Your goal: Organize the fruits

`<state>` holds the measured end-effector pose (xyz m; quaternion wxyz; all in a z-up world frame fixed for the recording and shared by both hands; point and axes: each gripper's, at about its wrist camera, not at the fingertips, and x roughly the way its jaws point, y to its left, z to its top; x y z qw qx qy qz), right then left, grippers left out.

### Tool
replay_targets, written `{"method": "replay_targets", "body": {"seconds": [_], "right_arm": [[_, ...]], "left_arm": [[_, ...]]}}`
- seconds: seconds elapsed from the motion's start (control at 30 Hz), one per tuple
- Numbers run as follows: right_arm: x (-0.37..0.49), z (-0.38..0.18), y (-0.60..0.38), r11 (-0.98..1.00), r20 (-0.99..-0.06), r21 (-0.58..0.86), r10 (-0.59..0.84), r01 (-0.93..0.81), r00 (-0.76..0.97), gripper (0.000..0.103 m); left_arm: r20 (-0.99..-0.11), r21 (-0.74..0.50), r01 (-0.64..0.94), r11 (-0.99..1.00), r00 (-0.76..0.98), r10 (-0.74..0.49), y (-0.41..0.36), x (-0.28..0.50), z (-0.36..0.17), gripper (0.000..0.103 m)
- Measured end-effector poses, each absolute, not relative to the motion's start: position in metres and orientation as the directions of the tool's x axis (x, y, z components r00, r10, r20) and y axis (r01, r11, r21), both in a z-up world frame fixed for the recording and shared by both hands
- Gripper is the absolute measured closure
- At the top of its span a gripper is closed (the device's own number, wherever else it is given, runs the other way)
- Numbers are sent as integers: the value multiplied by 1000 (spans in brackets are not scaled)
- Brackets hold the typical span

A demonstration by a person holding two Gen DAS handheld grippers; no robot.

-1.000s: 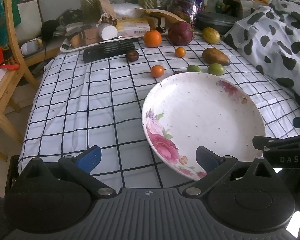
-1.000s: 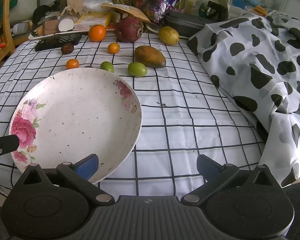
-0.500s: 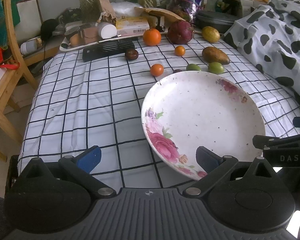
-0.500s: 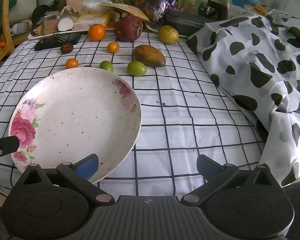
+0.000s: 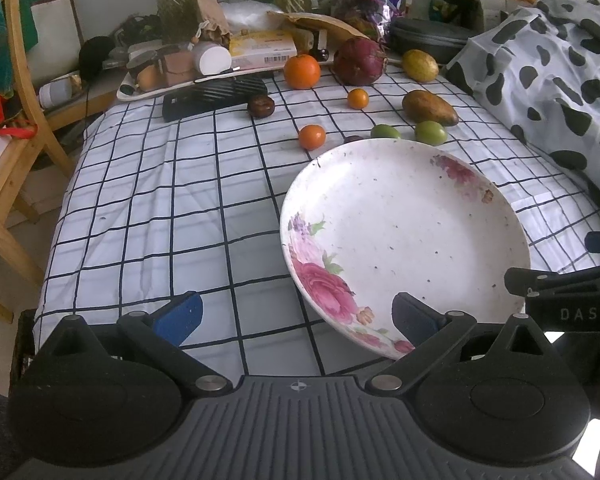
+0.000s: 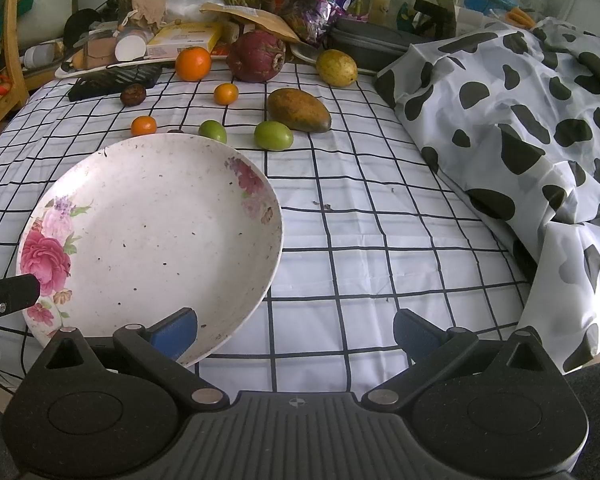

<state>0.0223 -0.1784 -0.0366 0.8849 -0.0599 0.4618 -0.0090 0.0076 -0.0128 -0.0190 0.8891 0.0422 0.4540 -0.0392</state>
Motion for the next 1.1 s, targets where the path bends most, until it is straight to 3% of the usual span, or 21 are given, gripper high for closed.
{"method": "replay_targets", "body": {"seconds": [0.53, 1.1], "right_arm": [[32, -38, -182, 993, -815, -118, -84, -21, 573, 0], [90, -41, -187, 983, -797, -183, -142, -10, 587, 0]], "left_arm": [[-806, -5, 117, 993, 587, -74, -4, 23, -13, 1], [-783, -27, 181, 983, 608, -134, 3, 90, -10, 1]]}}
